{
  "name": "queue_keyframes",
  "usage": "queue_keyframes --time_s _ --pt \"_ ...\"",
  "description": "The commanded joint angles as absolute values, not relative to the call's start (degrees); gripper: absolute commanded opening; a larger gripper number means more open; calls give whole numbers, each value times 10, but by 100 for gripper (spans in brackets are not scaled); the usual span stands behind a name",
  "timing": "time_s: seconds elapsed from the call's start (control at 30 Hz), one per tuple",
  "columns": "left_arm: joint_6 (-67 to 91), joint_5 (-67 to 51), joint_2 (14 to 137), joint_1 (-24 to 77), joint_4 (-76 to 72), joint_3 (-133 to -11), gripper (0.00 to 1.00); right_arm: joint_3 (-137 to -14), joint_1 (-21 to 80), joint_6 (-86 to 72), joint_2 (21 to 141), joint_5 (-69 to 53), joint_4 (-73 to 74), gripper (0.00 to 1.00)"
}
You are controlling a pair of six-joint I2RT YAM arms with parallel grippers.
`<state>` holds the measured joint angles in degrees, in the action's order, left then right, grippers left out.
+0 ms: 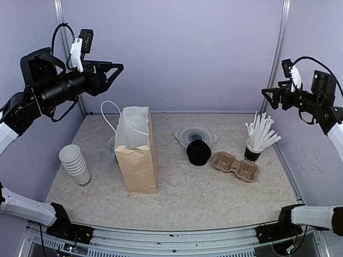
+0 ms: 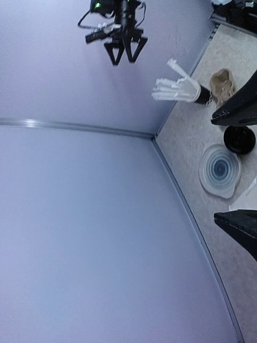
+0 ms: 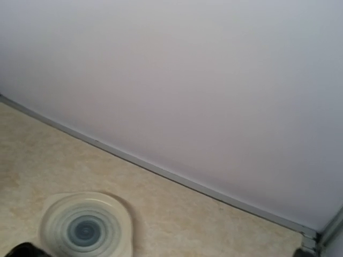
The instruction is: Pack the takeout coffee
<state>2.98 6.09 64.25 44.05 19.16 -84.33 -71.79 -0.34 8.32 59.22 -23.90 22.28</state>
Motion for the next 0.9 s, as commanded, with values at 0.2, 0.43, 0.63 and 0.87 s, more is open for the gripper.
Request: queue_keyframes --time_s 0.2,0.43,0.63,0.87 --pt "-44 22 697 727 313 -907 30 -700 -10 236 583 -483 315 90" --pt "15 73 774 870 414 -830 1 -693 7 283 597 -530 335 83" --pt "129 121 764 883 440 -680 0 -701 29 302 614 -530 350 81" --pt "192 199 780 775 407 -583 0 -687 44 301 629 -504 335 79"
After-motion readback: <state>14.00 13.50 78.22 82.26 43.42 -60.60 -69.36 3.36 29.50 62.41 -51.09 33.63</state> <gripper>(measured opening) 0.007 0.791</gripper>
